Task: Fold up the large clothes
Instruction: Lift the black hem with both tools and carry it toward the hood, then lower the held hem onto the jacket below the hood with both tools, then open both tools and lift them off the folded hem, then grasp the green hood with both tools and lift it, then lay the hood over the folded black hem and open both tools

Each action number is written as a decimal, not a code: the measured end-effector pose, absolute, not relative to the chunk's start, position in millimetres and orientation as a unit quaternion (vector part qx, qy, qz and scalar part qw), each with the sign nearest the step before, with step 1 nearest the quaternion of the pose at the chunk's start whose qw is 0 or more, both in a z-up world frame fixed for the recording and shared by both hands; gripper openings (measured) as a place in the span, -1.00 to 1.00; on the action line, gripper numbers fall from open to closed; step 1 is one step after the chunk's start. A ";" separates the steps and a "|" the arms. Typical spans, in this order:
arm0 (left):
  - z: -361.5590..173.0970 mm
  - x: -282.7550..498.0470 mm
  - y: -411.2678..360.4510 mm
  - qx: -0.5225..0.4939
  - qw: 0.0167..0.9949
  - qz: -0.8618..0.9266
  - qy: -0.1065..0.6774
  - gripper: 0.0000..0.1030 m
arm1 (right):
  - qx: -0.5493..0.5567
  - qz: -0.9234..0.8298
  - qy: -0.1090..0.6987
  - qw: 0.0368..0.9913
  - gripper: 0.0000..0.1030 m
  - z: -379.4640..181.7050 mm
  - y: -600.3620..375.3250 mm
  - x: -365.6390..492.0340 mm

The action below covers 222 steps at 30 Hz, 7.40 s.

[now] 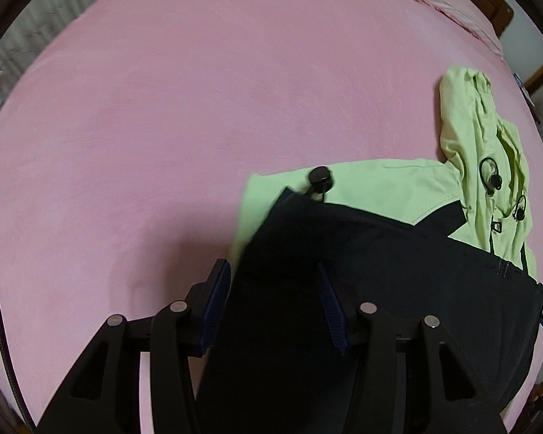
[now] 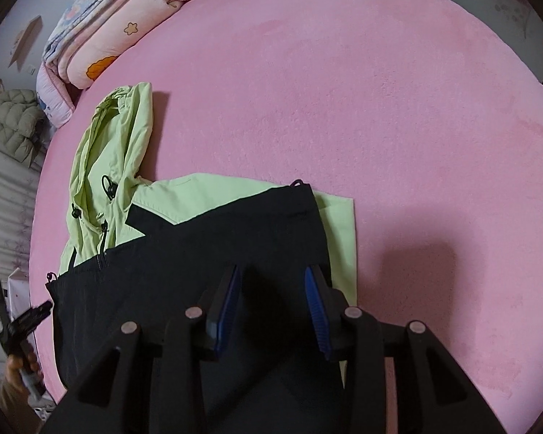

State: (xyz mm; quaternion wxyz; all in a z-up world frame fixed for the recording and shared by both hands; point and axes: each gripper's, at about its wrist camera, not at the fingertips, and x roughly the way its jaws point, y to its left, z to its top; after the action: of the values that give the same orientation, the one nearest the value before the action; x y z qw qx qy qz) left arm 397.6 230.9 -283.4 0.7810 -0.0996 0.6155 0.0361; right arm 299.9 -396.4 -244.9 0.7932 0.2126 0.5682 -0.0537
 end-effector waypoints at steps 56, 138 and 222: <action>-219.5 279.9 133.9 0.038 0.874 0.087 0.476 0.24 | 0.087 -0.021 0.476 0.875 -0.49 -189.4 -282.7 229.4; -274.3 656.8 -1.7 0.033 0.832 -0.051 0.551 0.60 | 0.158 0.025 0.528 0.834 -0.60 -239.3 -256.7 588.9; -221.1 247.3 69.1 -0.063 0.792 -0.145 0.589 -0.21 | 0.112 0.038 0.570 0.813 -0.47 -212.4 -180.5 228.9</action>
State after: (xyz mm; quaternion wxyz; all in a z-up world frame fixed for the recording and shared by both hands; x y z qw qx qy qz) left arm 247.3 69.1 -221.1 0.7924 -0.0627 0.5892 -0.1449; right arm 228.9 -180.5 -212.4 0.8128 0.1119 0.5704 0.0380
